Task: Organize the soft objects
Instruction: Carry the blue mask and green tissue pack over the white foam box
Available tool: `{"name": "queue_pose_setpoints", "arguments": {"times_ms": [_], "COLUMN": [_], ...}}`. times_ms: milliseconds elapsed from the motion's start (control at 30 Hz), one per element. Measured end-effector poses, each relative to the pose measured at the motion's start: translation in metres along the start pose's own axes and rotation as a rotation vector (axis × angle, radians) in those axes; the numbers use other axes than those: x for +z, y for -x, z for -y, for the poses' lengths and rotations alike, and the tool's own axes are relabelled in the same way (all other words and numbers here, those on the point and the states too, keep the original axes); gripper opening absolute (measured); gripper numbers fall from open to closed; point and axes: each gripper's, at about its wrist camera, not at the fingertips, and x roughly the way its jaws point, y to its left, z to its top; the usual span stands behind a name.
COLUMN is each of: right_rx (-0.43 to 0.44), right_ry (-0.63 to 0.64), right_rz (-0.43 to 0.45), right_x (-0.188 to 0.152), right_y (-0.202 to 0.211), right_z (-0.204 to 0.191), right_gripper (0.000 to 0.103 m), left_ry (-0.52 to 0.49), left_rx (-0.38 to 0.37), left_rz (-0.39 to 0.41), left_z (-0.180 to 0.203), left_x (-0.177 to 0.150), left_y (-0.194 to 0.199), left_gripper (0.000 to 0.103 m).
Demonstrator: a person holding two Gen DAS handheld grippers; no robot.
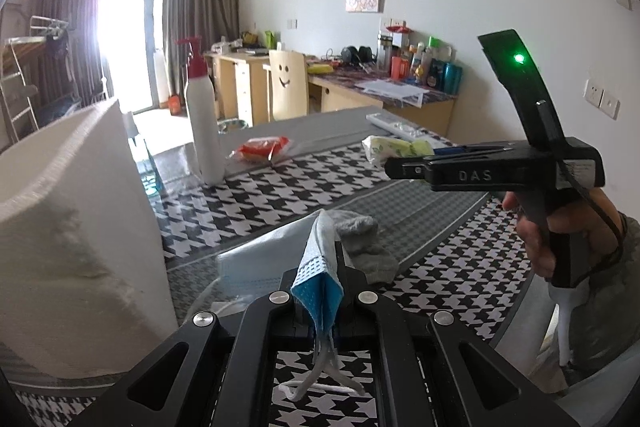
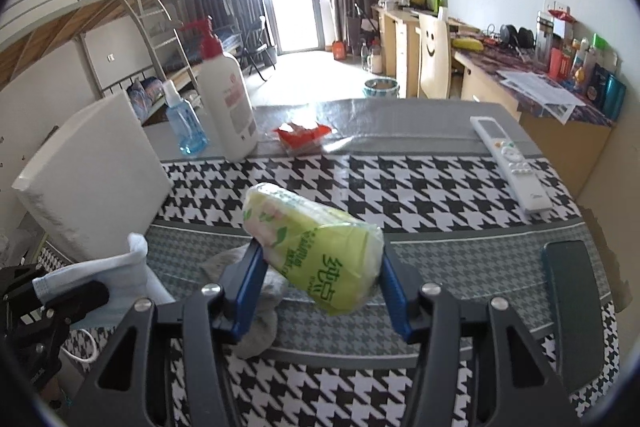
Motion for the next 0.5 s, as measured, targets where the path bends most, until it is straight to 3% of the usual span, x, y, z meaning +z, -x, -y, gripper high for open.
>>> {"name": "queue_pose_setpoints", "arguments": {"times_ms": [500], "right_rx": [0.021], "right_ry": [0.031], "right_rz": [0.107], "right_x": [-0.006], "right_y": [0.046], "right_z": [-0.015], "right_gripper": [0.059], "left_ry": [-0.039], "left_rx": [0.063], "left_rz": [0.077], "left_z": [0.01], "left_x": [0.007], "left_y": [0.027], "left_gripper": [0.005]}}
